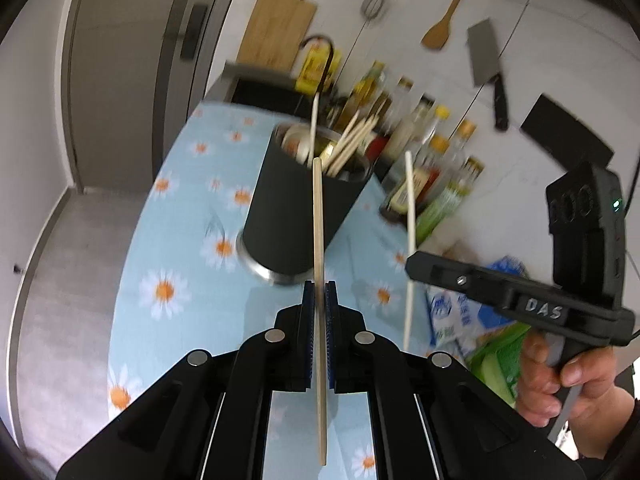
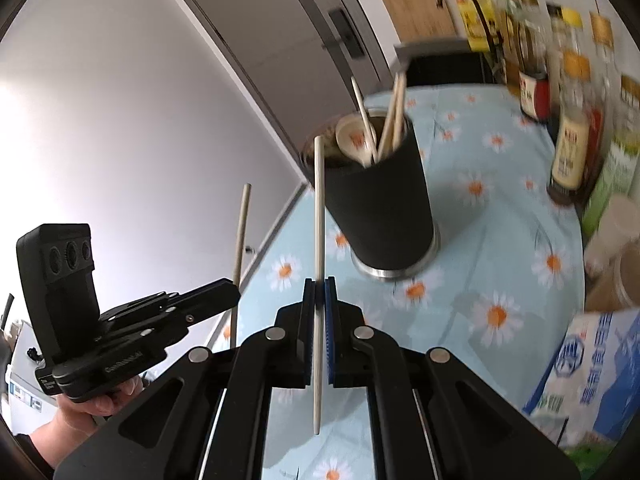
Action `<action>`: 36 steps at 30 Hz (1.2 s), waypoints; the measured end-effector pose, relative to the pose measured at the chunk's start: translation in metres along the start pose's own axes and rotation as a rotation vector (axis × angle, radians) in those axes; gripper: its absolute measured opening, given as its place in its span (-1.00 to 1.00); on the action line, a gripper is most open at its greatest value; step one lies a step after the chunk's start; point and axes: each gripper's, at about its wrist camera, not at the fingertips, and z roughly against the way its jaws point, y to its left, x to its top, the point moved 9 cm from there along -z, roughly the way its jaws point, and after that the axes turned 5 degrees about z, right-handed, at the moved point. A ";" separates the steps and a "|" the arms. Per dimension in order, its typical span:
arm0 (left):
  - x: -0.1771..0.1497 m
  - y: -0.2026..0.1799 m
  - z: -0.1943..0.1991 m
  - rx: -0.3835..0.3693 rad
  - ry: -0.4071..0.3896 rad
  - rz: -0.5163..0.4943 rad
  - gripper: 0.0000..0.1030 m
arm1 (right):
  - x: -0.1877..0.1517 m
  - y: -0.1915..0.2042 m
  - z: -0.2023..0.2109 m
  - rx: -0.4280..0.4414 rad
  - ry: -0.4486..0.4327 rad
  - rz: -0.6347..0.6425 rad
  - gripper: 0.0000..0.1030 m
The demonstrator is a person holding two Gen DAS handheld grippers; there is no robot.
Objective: Organize utensils
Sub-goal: 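Lift both held chopsticks and carry them over the black holder, then lower both chopsticks into the black holder and open both tools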
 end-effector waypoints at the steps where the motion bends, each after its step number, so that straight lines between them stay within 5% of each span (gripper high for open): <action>1: 0.006 -0.004 0.003 -0.012 -0.024 -0.010 -0.93 | 0.006 0.001 0.003 0.003 -0.028 0.004 -0.89; 8: 0.044 -0.018 0.015 -0.054 -0.162 -0.041 -0.93 | 0.040 -0.006 0.020 -0.085 -0.176 0.027 -0.89; 25: 0.136 -0.031 0.027 -0.132 -0.473 -0.041 -0.93 | 0.136 -0.028 0.038 -0.036 -0.457 -0.033 -0.89; 36: 0.179 -0.042 0.014 -0.082 -0.606 -0.097 -0.93 | 0.161 -0.020 0.036 -0.097 -0.543 0.075 -0.89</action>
